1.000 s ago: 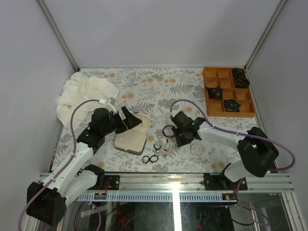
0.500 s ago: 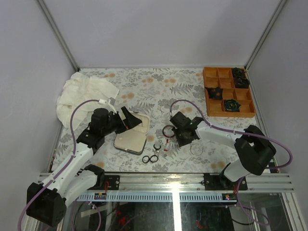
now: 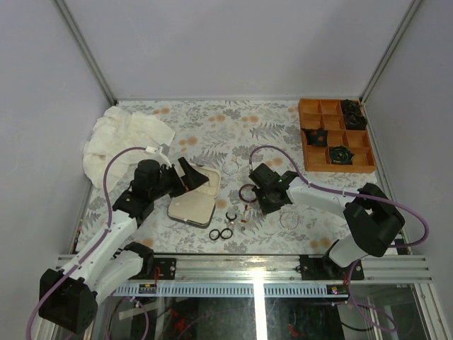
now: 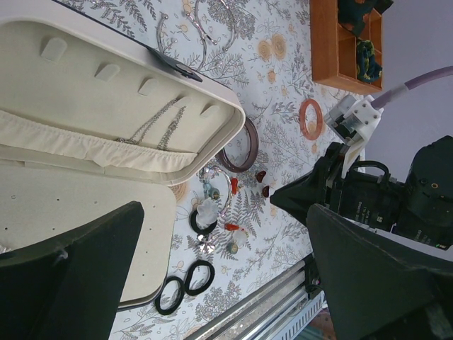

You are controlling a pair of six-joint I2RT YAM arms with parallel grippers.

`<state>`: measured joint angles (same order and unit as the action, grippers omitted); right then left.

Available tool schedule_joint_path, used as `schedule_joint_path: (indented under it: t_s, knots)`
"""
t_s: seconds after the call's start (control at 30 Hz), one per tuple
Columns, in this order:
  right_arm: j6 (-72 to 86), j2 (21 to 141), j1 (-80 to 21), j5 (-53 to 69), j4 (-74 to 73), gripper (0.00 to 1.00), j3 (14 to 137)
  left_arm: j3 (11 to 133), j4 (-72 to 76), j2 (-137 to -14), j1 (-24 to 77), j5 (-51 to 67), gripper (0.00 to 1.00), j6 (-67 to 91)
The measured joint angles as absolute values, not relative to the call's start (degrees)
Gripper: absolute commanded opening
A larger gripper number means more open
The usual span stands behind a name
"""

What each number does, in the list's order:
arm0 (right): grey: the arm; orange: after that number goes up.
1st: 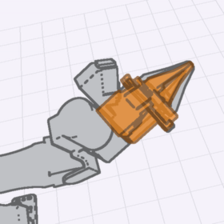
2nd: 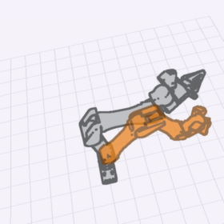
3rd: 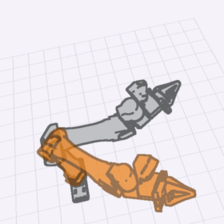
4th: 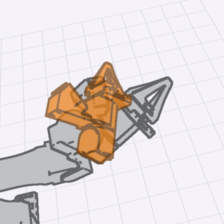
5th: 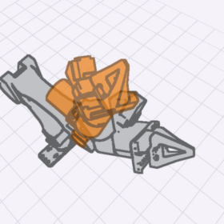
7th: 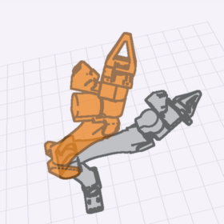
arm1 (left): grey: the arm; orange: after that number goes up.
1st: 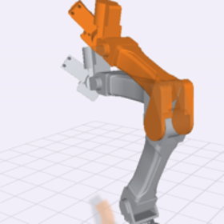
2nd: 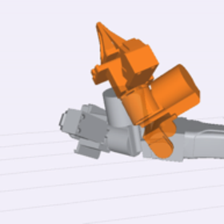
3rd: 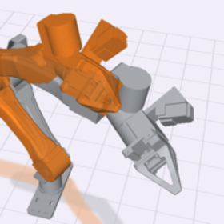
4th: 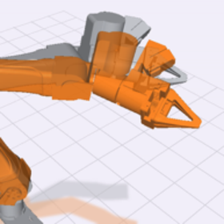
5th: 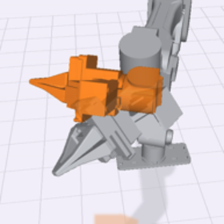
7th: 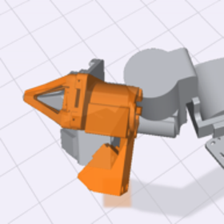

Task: Organize the mixed jewelry
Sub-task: Pick up the jewelry from the center of the board.

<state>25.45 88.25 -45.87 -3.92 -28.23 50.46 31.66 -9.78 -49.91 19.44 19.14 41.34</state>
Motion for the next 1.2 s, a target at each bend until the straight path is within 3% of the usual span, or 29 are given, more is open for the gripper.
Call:
schedule_joint_path:
  t_s: [0.4, 0.53, 0.67, 1.2]
  knots:
    - [25.45, 89.52, -45.87, -3.97, -28.21, 0.18, 50.46, 31.62, -9.78, -49.65, 19.44, 19.11, 1.0, 41.34]
    - [25.45, 89.89, -45.87, -3.99, -28.18, 0.12, 50.46, 31.62, -9.78, -49.65, 19.44, 19.11, 1.0, 41.34]
    - [25.41, 89.91, -45.87, -4.03, -28.21, 0.0, 50.46, 31.62, -9.78, -49.65, 19.44, 19.14, 1.0, 41.34]
    - [23.94, 85.08, -45.45, -3.75, -27.79, 0.0, 50.52, 30.87, -8.43, -49.12, 19.44, 20.32, 1.0, 41.52]
